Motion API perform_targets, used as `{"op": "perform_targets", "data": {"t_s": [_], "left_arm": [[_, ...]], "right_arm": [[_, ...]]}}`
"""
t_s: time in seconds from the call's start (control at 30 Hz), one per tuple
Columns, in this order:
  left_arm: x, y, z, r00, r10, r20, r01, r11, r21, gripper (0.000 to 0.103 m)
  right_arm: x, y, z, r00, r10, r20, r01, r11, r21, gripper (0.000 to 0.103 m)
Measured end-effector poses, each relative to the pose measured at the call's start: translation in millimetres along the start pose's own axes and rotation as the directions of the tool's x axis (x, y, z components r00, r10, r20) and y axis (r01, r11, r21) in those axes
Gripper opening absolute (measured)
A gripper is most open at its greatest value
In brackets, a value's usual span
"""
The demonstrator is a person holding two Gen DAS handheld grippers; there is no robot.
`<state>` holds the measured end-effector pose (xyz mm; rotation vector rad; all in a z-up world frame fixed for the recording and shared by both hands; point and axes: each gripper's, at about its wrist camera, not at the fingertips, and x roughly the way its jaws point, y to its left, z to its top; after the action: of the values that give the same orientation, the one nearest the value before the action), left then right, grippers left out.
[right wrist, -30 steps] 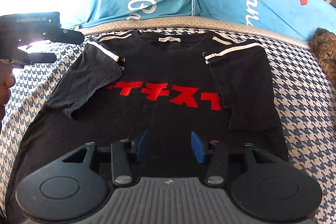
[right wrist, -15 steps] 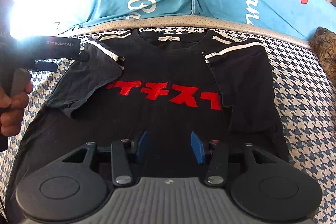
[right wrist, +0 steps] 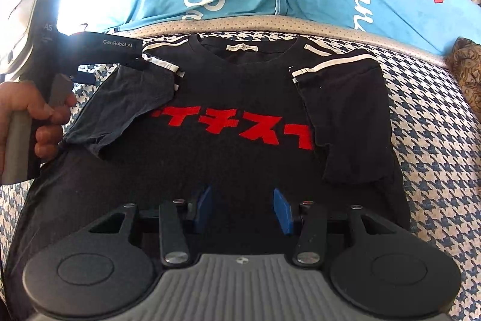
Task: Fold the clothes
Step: 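Fold the held side over the shirt's middle with the left gripper, then open the left gripper while the right gripper moves to the shirt's hem end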
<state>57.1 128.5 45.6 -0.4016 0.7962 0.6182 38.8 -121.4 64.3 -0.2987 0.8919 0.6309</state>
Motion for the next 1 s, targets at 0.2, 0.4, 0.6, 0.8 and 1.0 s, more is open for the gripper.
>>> {"op": "perform_targets", "data": {"t_s": [0.2,0.4,0.6,0.8,1.0], "left_arm": [[9.0,-12.1,-1.6,0.999,0.054,0.005,-0.054,0.997,0.051,0.103],[-13.7,-11.1,0.6,0.999,0.031,0.02,-0.032,0.998,0.048,0.103],[-51.6,-12.4,-11.5,1.0,-0.003,0.006,0.003,0.995,0.097,0.103],[-78.5,-11.6,-40.7,0.999,-0.008,-0.044,0.015,0.986,0.165,0.103],[-96.6,-7.3,-63.2,0.997,0.015,-0.074,0.002,0.977,0.214,0.103]], "right_arm": [[-1.1,-5.0,-0.7,1.0,-0.006,0.001,0.006,1.0,0.006,0.045],[-7.2,-19.0,4.0,0.999,-0.001,0.044,0.0,0.999,0.037,0.045],[-16.4,-51.4,11.5,0.992,-0.014,0.124,0.0,0.994,0.11,0.046],[-22.8,-97.6,17.1,0.984,-0.027,0.176,-0.013,0.976,0.219,0.046],[-18.8,-130.9,14.8,0.984,-0.062,0.165,0.007,0.949,0.315,0.046]]}}
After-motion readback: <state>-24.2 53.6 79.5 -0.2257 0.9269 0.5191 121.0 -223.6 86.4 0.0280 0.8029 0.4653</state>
